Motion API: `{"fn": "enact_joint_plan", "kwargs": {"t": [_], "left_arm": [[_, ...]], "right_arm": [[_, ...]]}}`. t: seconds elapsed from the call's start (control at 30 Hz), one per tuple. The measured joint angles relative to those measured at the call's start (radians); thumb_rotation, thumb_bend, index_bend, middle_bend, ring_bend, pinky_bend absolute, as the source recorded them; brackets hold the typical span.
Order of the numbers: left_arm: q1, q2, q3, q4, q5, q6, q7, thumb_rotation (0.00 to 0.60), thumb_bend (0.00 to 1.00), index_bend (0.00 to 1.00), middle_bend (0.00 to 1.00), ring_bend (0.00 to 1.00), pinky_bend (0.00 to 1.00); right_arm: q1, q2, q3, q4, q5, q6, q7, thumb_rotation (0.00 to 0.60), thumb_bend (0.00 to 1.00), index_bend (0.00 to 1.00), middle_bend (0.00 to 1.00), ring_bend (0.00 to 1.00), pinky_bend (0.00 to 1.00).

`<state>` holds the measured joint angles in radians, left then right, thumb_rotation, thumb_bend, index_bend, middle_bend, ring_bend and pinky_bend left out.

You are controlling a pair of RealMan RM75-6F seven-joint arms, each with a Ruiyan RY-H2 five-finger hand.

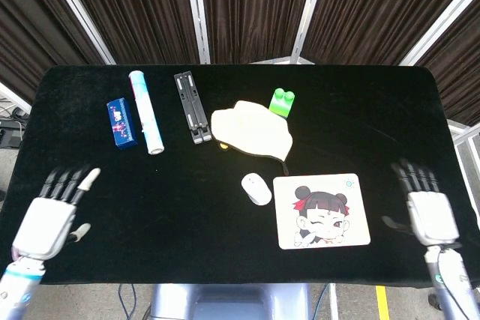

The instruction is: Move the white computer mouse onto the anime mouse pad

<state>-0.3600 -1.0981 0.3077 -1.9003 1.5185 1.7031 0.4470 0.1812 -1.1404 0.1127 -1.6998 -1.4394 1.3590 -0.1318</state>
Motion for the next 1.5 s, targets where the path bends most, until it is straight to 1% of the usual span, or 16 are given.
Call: {"fn": "enact_joint_plan", "kwargs": {"t": [0.1,0.17,0.27,0.47,0.63,0.7,0.87,1.03,1.13,1.5], "left_arm": [[0.031,0.007,-0.005,0.032,0.008,0.002,-0.06,0.6,0.13,0.0,0.0,0.0,0.0],[0.048,0.012,-0.018,0.047,0.011,0.001,-0.095,0.6,0.13,0.0,0.0,0.0,0.0],[0.071,0.017,-0.047,0.07,0.014,0.0,-0.121,0.6,0.13,0.0,0.0,0.0,0.0],[0.09,0.024,-0.073,0.082,0.024,-0.007,-0.177,0.6,0.13,0.0,0.0,0.0,0.0],[0.113,0.031,-0.097,0.093,0.058,-0.013,-0.19,0.6,0.13,0.0,0.0,0.0,0.0],[0.123,0.034,-0.105,0.094,0.068,-0.015,-0.199,0.6,0.13,0.0,0.0,0.0,0.0],[0.143,0.042,-0.124,0.079,0.079,-0.022,-0.188,0.6,0.13,0.0,0.0,0.0,0.0],[0.165,0.047,-0.141,0.069,0.102,-0.02,-0.175,0.6,0.13,0.0,0.0,0.0,0.0],[0.173,0.052,-0.151,0.066,0.108,-0.027,-0.174,0.6,0.13,0.0,0.0,0.0,0.0],[0.203,0.069,-0.189,0.052,0.106,-0.041,-0.173,0.6,0.13,0.0,0.0,0.0,0.0]], "right_arm": [[0.035,-0.022,0.014,-0.071,0.016,-0.031,-0.091,0.6,0.09,0.0,0.0,0.0,0.0],[0.066,-0.046,0.027,-0.122,0.043,-0.06,-0.163,0.6,0.09,0.0,0.0,0.0,0.0],[0.124,-0.108,0.055,-0.187,0.117,-0.106,-0.27,0.6,0.09,0.0,0.0,0.0,0.0],[0.22,-0.247,0.102,-0.231,0.25,-0.161,-0.393,0.6,0.09,0.0,0.0,0.0,0.0],[0.294,-0.362,0.137,-0.241,0.39,-0.167,-0.514,0.6,0.09,0.0,0.0,0.0,0.0],[0.319,-0.406,0.152,-0.24,0.442,-0.161,-0.544,0.6,0.09,0.0,0.0,0.0,0.0],[0.375,-0.519,0.19,-0.204,0.561,-0.132,-0.569,0.6,0.09,0.0,0.0,0.0,0.0],[0.414,-0.6,0.204,-0.131,0.632,-0.103,-0.584,0.6,0.09,0.0,0.0,0.0,0.0],[0.432,-0.638,0.206,-0.087,0.665,-0.097,-0.587,0.6,0.1,0.0,0.0,0.0,0.0],[0.482,-0.762,0.22,0.103,0.725,-0.091,-0.576,0.6,0.1,0.02,0.0,0.0,0.0]]}}
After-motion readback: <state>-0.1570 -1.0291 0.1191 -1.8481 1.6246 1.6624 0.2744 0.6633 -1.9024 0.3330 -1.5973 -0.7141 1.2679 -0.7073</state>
